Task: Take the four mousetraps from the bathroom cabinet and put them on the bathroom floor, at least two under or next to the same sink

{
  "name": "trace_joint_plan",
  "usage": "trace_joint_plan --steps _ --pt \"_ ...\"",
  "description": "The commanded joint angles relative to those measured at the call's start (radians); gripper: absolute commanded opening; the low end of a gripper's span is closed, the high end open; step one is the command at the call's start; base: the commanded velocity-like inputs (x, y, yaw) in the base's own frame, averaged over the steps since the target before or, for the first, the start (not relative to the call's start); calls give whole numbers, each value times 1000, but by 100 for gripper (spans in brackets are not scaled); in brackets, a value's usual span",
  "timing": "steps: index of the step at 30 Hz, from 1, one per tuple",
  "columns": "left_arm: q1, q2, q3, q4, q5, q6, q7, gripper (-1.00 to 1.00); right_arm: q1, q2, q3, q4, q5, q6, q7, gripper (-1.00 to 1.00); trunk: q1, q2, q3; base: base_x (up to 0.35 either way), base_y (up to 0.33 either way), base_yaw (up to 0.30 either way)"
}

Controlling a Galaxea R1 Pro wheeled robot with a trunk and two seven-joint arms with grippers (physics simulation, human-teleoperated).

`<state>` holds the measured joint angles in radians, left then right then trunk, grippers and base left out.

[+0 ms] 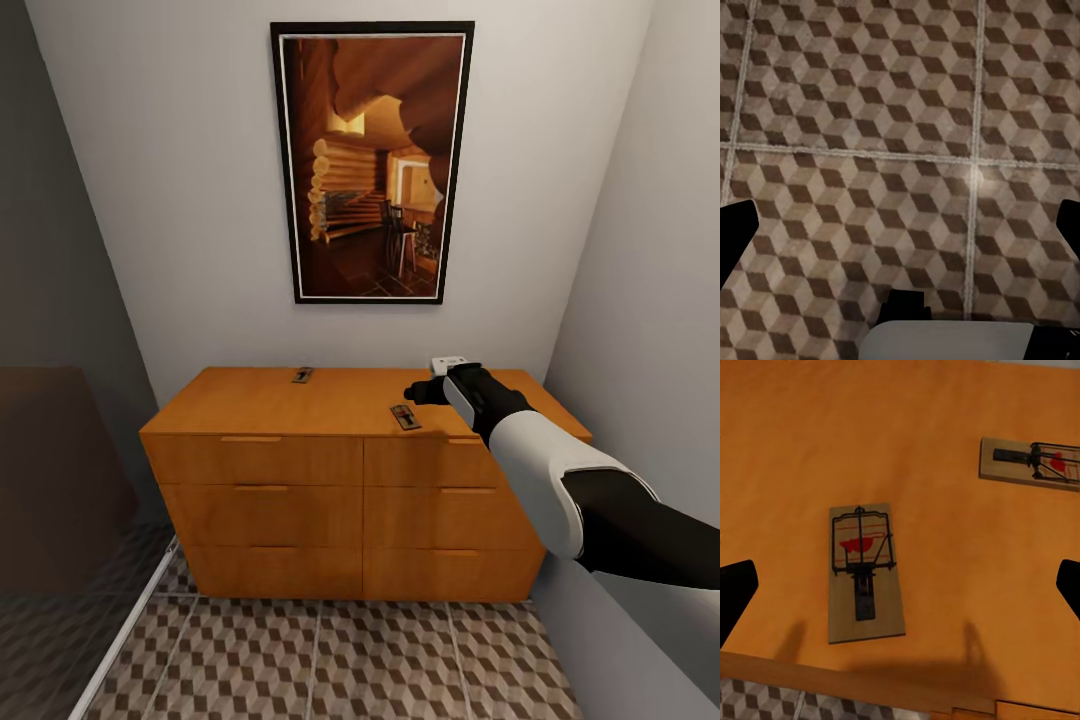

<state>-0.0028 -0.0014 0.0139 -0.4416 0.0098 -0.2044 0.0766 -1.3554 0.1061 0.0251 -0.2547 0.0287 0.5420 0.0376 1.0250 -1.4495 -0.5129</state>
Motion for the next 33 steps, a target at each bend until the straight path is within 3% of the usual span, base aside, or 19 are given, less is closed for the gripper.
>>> trace_joint_plan --steps 1,33 --pt "0 0 1 0 1 -3 2 100 0 0 3 -2 3 6 4 100 0 -1 -1 1 33 0" --pt "0 0 0 0 1 -3 2 100 1 0 4 4 2 4 5 100 0 -1 -1 0 23 0"
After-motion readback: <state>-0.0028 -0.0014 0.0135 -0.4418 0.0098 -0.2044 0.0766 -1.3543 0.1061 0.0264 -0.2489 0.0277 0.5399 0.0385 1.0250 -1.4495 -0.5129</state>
